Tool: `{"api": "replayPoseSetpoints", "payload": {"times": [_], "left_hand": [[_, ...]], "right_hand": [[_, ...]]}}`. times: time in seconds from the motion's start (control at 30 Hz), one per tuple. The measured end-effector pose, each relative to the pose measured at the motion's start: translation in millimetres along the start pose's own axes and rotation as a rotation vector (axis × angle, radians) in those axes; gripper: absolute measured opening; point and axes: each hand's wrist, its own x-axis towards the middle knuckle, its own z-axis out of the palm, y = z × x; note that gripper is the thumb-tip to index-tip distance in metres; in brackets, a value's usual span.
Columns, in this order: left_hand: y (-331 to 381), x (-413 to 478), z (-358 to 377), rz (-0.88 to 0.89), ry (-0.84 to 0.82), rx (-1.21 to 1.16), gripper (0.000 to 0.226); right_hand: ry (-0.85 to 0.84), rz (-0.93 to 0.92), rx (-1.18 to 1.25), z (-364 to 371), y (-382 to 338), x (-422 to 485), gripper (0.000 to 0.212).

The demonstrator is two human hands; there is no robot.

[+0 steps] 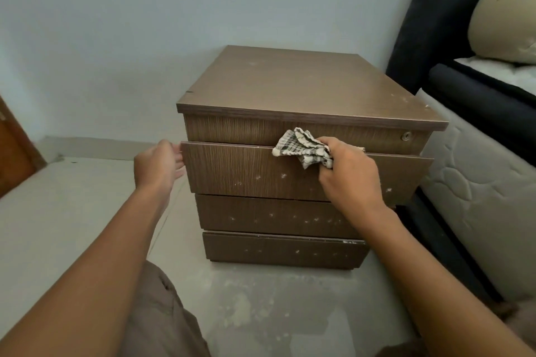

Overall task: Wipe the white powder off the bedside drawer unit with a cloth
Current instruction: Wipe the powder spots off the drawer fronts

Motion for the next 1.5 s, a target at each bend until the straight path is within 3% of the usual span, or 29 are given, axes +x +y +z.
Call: {"api": "replayPoseSetpoints", "payload": {"times": [0.27, 0.43, 0.53, 0.63, 0.77, 0.97, 1.17, 1.33, 1.5], "left_hand": [[-13, 8, -18, 0.016, -0.251, 0.135, 0.033], [-18, 13, -29, -0.006, -0.344, 0.149, 0.049], [-21, 15, -35, 0.005, -0.381, 0.148, 0.044], [-22, 15, -39, 0.025, -0.401, 0.166, 0.044], [-22, 11, -41, 0.042, -0.42, 0.174, 0.038], [-24, 9, -30, 0.106, -0.324, 0.146, 0.023], [-26, 7, -14, 0.185, -0.112, 0.231, 0.027], [-26, 3, -2, 0.15, -0.047, 0.166, 0.032], [-26, -3, 12, 0.111, 0.029, 0.12, 0.031]], "right_hand": [[-0.025, -0.107, 0.13, 41, -90, 6, 0.04], [-0.07, -0.162, 0.215, 71, -146, 15, 0.033], [-0.112, -0.195, 0.258, 85, -170, 21, 0.03], [-0.24, -0.253, 0.347, 86, -183, 29, 0.039], [-0.479, -0.301, 0.698, 70, -183, 43, 0.043], [-0.371, -0.01, 1.177, 39, -143, 26, 0.021], [-0.365, 0.451, 1.47, 35, -81, -7, 0.026], [-0.218, 0.601, 1.412, 15, -31, -30, 0.021], [0.197, 0.562, 1.033, -1, 16, -50, 0.013]]}}
